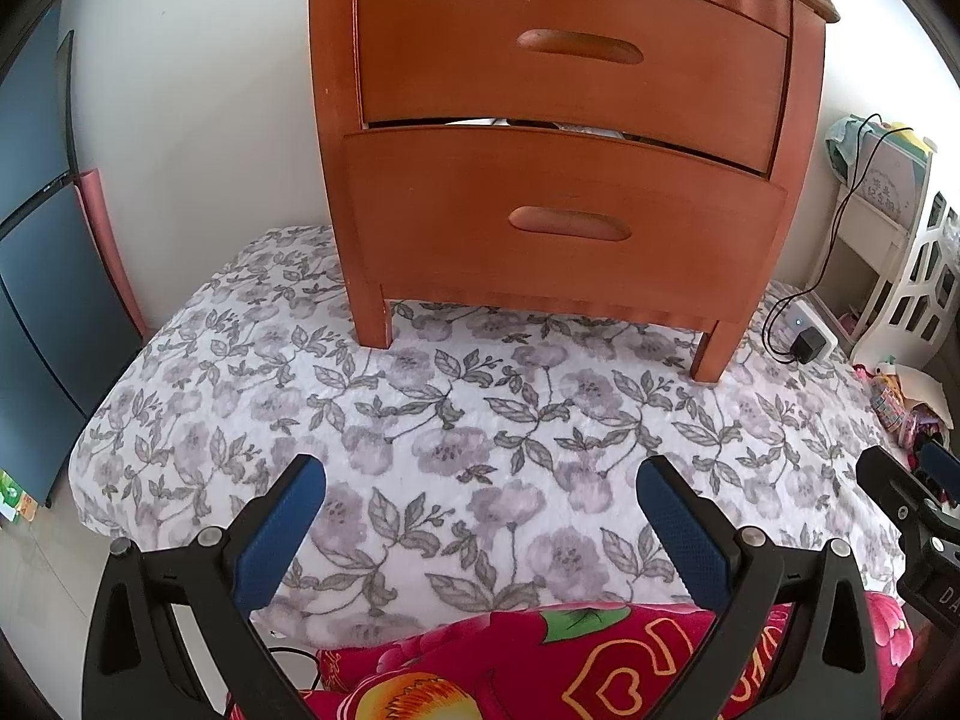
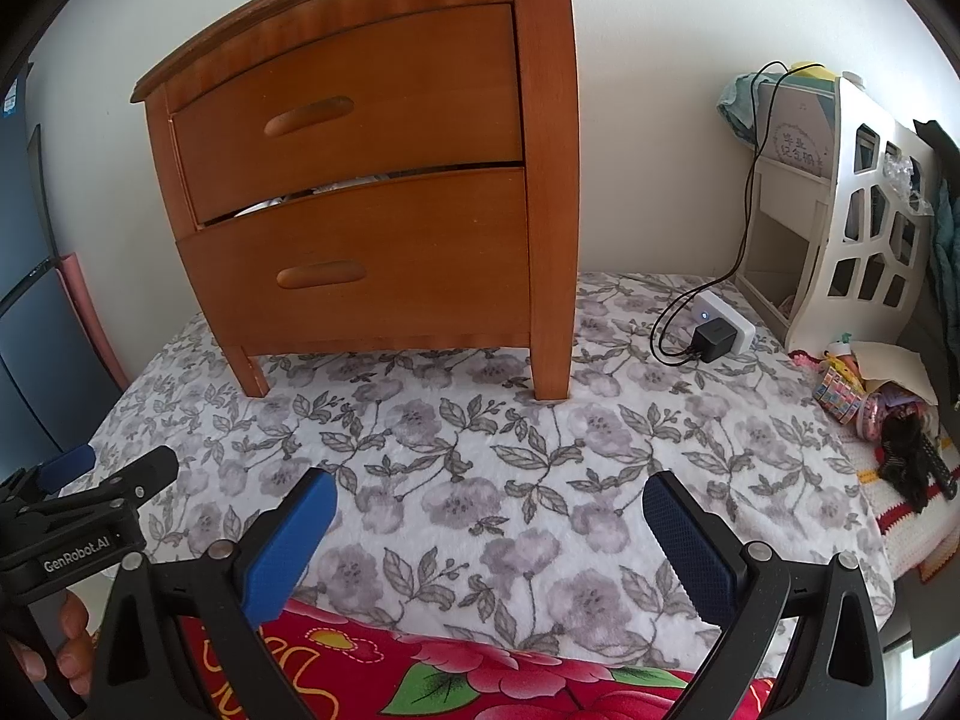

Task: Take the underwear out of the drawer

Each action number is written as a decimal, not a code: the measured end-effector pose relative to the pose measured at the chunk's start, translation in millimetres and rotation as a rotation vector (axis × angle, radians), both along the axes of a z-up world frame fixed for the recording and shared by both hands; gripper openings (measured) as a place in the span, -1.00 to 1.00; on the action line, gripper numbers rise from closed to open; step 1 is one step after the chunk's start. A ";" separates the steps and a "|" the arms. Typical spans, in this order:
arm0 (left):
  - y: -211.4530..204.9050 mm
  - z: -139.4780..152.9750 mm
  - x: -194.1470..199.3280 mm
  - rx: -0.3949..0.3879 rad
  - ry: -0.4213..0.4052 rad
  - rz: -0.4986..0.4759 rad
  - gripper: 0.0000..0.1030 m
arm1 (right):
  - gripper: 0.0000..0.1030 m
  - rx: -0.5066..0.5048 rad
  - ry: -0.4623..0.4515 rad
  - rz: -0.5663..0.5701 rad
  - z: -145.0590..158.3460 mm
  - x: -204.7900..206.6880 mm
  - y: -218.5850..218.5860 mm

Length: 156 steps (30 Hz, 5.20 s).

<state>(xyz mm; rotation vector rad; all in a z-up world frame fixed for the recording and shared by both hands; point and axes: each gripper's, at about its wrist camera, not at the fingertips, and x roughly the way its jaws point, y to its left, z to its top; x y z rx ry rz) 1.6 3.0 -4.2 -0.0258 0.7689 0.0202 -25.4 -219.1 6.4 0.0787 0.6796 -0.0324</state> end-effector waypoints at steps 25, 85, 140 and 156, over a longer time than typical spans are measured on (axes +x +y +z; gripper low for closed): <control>-0.6 -2.9 -1.7 -0.001 0.006 0.001 1.00 | 1.00 0.000 0.003 0.000 -1.0 0.4 0.6; 83.0 26.0 120.4 -0.254 0.027 -0.076 1.00 | 1.00 0.071 0.034 0.174 25.8 105.9 1.2; 104.9 37.9 268.4 -0.264 0.075 -0.279 1.00 | 1.00 -0.001 0.046 0.354 40.6 245.3 -17.4; 101.2 36.4 256.4 -0.236 0.089 -0.298 1.00 | 1.00 -0.026 0.075 0.356 40.9 239.4 -11.2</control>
